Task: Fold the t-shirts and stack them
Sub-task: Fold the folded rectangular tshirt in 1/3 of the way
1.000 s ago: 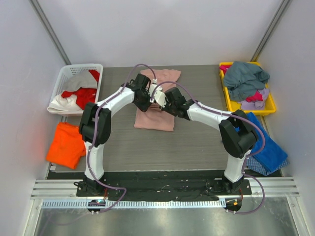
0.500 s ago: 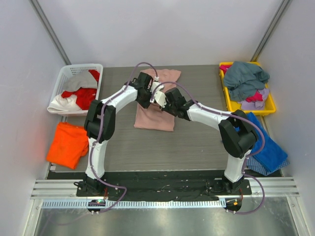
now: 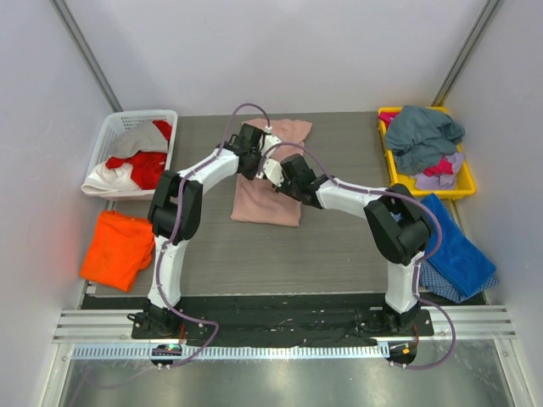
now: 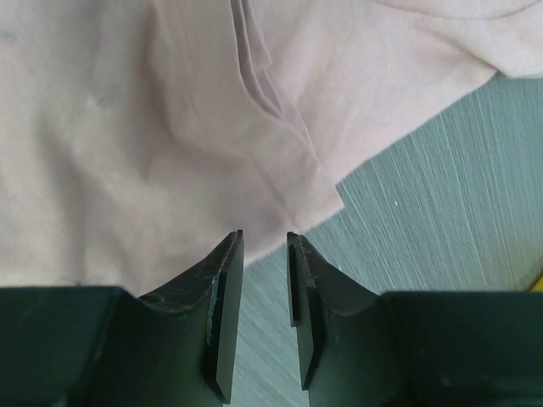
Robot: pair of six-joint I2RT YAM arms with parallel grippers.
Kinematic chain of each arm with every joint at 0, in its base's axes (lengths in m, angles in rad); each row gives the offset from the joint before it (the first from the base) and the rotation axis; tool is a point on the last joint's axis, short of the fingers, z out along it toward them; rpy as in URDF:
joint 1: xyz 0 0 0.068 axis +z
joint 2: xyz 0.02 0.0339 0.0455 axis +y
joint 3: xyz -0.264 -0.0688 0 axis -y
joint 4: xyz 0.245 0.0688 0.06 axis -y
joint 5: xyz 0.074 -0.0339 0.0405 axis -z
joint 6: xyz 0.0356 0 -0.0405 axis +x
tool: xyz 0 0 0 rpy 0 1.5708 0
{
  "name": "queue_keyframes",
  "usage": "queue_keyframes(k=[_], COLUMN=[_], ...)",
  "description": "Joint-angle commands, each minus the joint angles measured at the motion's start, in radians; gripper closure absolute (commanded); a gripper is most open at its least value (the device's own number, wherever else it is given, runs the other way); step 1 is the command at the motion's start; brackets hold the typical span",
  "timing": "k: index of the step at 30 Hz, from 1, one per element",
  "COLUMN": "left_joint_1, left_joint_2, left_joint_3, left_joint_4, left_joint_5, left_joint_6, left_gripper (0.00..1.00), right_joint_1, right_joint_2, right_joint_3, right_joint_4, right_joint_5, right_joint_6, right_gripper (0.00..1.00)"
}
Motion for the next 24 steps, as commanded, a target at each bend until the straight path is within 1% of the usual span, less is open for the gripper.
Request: queue_keyframes(k=[1,7,16,24], left_joint_1=[-0.002,-0.002,-0.002,-0.001], left_joint_2=[-0.003,-0.003,-0.009,0.015], left_joint_3=[-0.012,-0.043,-0.103,-0.075], left_joint_4=[0.088,0.102,0.157,0.143], left_joint_5=[-0.058,-0.069,-0.13,-0.223], left_joint_6=[-0.013,-0.01,0.001,0.023], left_gripper=[0.73,0.73,0.75,0.76], right_joint_1=[0.004,0.004,-0.025,-0.043], right_joint_2=[0.056,0.122,0.176,0.182], right_joint_3=[0.092,0.139,0.12,0.1], right_joint_4=[0.105,0.136,0.151,0.166], right_joint_5=[0.021,0.03,0.038,0.045], right_joint_6=[0.001,-0.008,-0.031,-0.041], right_gripper=[0.66,0.67,0.67,0.67])
